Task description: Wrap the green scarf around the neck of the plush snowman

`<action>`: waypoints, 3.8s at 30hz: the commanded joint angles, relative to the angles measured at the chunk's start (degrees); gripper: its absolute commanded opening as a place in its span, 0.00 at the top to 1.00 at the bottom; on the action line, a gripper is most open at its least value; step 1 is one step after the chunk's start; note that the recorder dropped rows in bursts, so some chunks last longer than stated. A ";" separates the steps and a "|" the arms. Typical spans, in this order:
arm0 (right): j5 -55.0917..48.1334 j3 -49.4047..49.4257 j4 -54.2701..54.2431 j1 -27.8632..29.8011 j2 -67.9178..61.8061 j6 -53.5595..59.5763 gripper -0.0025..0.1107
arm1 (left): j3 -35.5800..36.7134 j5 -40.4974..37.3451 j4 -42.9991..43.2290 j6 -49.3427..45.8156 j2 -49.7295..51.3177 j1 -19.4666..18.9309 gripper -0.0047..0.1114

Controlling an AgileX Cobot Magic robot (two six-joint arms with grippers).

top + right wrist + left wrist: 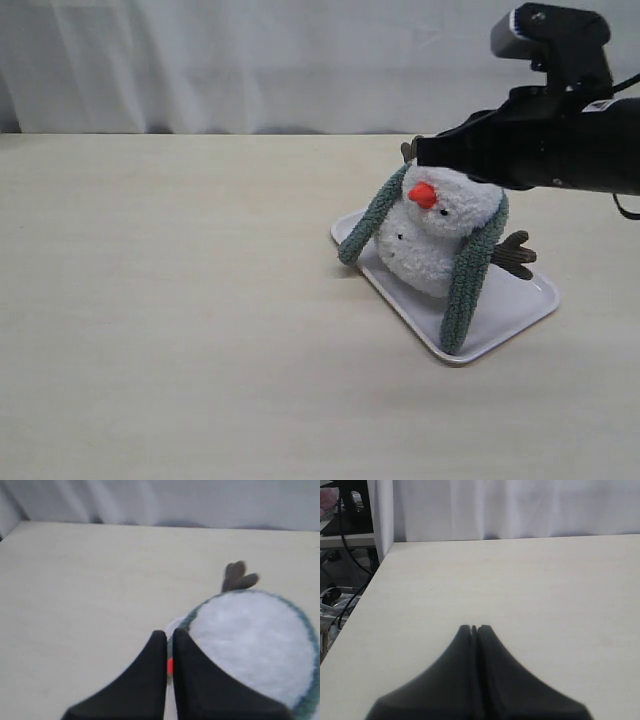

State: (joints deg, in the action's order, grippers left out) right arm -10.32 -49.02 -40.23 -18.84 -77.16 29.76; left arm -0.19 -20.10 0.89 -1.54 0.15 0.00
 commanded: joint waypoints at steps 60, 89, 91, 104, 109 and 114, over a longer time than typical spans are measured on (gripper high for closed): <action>-23.64 -0.07 22.98 28.01 -12.66 -20.18 0.55 | 0.19 0.68 -0.06 0.11 -0.15 0.00 0.96; -8.54 0.03 4.51 28.01 -30.96 -8.99 0.55 | 0.19 0.79 -0.06 0.11 -0.15 0.00 0.96; -9.26 0.03 4.51 28.01 -30.96 -8.87 0.56 | 0.19 0.79 -0.06 0.11 -0.15 0.00 0.96; -10.51 0.03 4.51 28.01 -30.96 -0.76 0.94 | 0.19 0.54 -0.06 0.11 -0.15 0.00 0.96; -10.30 0.03 4.51 28.01 -30.96 1.10 0.94 | 0.19 0.54 -0.06 0.11 -0.15 0.00 0.96; -9.72 0.03 1.83 28.01 -30.96 4.12 0.94 | 0.19 0.54 -0.06 0.11 -0.15 0.00 0.96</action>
State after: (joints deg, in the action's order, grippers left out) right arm -18.97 -49.36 -37.58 8.99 -107.53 30.40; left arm -0.19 -20.10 0.89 -1.54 0.15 0.00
